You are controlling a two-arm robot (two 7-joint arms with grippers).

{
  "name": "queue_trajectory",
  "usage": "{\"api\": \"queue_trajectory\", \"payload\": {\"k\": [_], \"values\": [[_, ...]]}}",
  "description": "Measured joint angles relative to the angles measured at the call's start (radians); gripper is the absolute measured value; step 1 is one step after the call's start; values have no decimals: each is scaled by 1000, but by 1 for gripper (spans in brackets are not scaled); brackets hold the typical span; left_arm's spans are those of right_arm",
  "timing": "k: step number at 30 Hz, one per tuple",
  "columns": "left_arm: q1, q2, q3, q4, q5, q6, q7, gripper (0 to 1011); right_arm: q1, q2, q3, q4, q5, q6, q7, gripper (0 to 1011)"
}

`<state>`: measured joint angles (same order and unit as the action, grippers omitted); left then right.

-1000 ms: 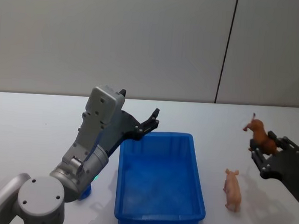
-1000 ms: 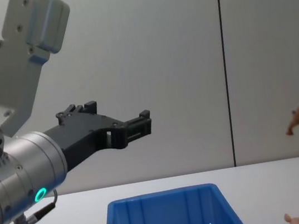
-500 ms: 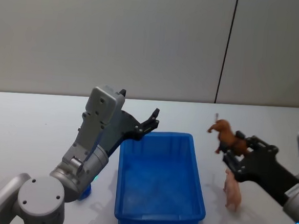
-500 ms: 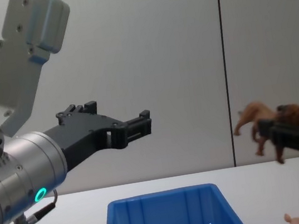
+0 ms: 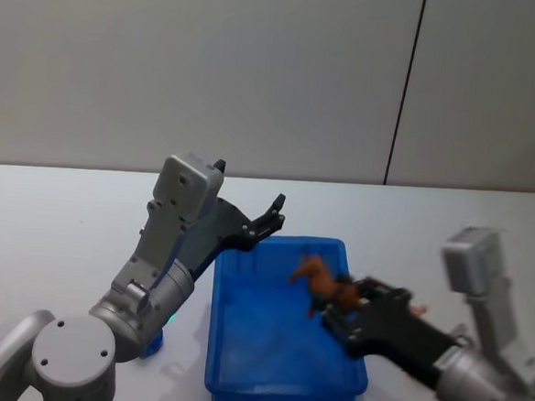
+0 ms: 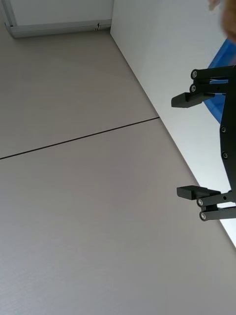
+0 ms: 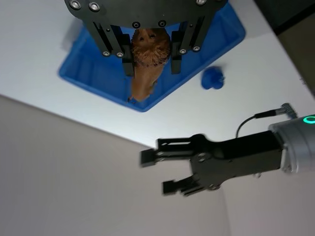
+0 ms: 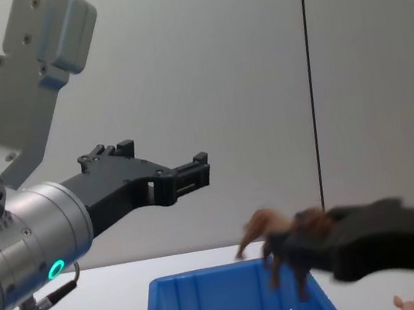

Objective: Pick up the two dolls from the table and place them into the box.

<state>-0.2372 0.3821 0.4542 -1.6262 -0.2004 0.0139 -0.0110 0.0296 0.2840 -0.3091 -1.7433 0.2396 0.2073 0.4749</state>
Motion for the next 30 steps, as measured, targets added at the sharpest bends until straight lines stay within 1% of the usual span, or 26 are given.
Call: {"api": "queue_trajectory", "payload": {"k": [1, 4, 5, 6, 7, 9, 10, 11, 15, 18, 19, 22, 23, 25, 30], "values": [[0, 0, 0, 0, 0, 0, 0, 1004, 8, -14, -12, 12, -8, 12, 6, 420], [0, 0, 0, 0, 0, 0, 0, 1004, 20, -36, -31, 32, -25, 33, 19, 422], [0, 0, 0, 0, 0, 0, 0, 1004, 28, -49, -42, 44, -35, 46, 26, 450], [0, 0, 0, 0, 0, 0, 0, 1004, 31, -53, -46, 48, -39, 50, 28, 450], [0, 0, 0, 0, 0, 0, 0, 1004, 34, -58, -50, 53, -43, 56, 31, 511], [0, 0, 0, 0, 0, 0, 0, 1004, 42, -72, -62, 66, -53, 67, 38, 575], [0, 0, 0, 0, 0, 0, 0, 1004, 44, -76, -65, 69, -57, 71, 41, 591], [0, 0, 0, 0, 0, 0, 0, 1004, 48, -82, -71, 76, -62, 77, 45, 653], [0, 0, 0, 0, 0, 0, 0, 1004, 57, -97, -84, 90, -73, 91, 53, 770], [0, 0, 0, 0, 0, 0, 0, 1004, 63, -105, -91, 97, -79, 98, 57, 861], [0, 0, 0, 0, 0, 0, 0, 1004, 64, -107, -92, 99, -80, 100, 59, 861], [0, 0, 0, 0, 0, 0, 0, 1004, 67, -110, -94, 102, -82, 102, 60, 960], [0, 0, 0, 0, 0, 0, 0, 1004, 67, -110, -94, 102, -82, 102, 60, 976], [0, 0, 0, 0, 0, 0, 0, 1004, 68, -108, -92, 102, -79, 97, 56, 1001], [0, 0, 0, 0, 0, 0, 0, 1004, 69, -96, -76, 97, -64, 73, 38, 1001]]}}
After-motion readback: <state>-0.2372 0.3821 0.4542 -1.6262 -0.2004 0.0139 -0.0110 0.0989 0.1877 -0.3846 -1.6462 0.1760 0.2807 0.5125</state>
